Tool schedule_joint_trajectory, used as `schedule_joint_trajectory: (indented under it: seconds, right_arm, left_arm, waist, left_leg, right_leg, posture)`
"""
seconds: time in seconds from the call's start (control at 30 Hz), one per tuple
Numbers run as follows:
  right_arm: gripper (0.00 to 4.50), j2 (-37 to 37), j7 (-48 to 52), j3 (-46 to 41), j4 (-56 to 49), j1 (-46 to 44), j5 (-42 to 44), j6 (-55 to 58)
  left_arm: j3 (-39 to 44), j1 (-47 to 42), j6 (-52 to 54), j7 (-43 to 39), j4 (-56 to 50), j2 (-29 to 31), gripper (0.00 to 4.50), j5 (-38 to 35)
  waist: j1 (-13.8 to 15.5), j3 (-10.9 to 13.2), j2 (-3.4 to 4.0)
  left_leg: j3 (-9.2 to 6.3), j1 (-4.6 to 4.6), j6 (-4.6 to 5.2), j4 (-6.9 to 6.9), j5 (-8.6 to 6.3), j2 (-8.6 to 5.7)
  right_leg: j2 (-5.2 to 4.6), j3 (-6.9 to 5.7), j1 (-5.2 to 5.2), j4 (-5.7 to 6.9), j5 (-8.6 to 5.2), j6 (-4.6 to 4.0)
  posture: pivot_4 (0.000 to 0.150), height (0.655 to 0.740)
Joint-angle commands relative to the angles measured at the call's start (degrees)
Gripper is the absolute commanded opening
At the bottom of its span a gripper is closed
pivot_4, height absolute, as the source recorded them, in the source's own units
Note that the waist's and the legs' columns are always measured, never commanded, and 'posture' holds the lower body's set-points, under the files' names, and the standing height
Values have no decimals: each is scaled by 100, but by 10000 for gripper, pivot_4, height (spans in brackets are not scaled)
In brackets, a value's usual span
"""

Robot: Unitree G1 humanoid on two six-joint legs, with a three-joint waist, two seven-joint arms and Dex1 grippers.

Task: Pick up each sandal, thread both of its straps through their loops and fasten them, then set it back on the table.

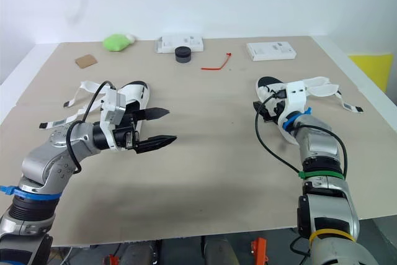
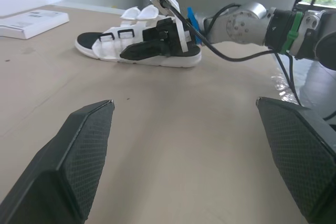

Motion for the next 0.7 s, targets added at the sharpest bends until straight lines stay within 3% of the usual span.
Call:
schedule_joint_trajectory:
  seconds: [0.03, 0.13, 0.23, 0.43, 0.57, 0.7]
  right_arm:
    - [44552, 27, 13, -55, 363, -326, -111, -452]
    - [44552, 109, 20, -71, 703, -457, -166, -710]
    - [32853, 162, 130, -89, 895, -517, -165, -909]
    - [1039, 244, 802, -141, 717, -435, 43, -1008]
    - [141, 272, 1383, -143, 348, -325, 245, -711]
    - [141, 183, 2720, 98, -1010, 149, 852, 341]
  left_arm:
    - [226, -55, 40, 103, -286, 58, 45000, -140]
    - [300, -40, 97, 193, -348, 83, 45000, -186]
    - [374, 2, 165, 260, -438, 112, 45000, -233]
    - [541, 172, 271, 370, -589, 234, 45000, -349]
    - [639, 226, 349, 318, -611, 365, 45000, -461]
    - [801, 267, 535, 166, -639, 636, 45000, -707]
  waist:
    - [0, 0, 0]
    - [-2, 0, 0]
    - [-3, 0, 0]
    - [-58, 0, 0]
    - [-91, 1, 1]
    - [-113, 2, 3]
  left_leg:
    - [0, 0, 0, 0, 0, -1]
    - [1, -1, 0, 0, 0, -1]
    - [0, 1, 0, 0, 0, 0]
    - [0, 2, 0, 0, 1, 3]
    - [0, 2, 0, 0, 1, 4]
    - [-2, 1, 0, -4, 1, 5]
  right_leg:
    - [0, 1, 0, 0, 0, 0]
    - [-1, 2, 0, -1, 1, 0]
    - [0, 1, 1, -1, 2, -2]
    - [4, 3, 0, 0, 4, -2]
    - [4, 3, 1, 0, 6, -3]
    - [6, 1, -1, 0, 4, -3]
  posture:
    - [1500, 7400]
    - [1500, 7400]
    - [1500, 7400]
    - [1500, 7400]
    - [1500, 7400]
    - [1500, 7400]
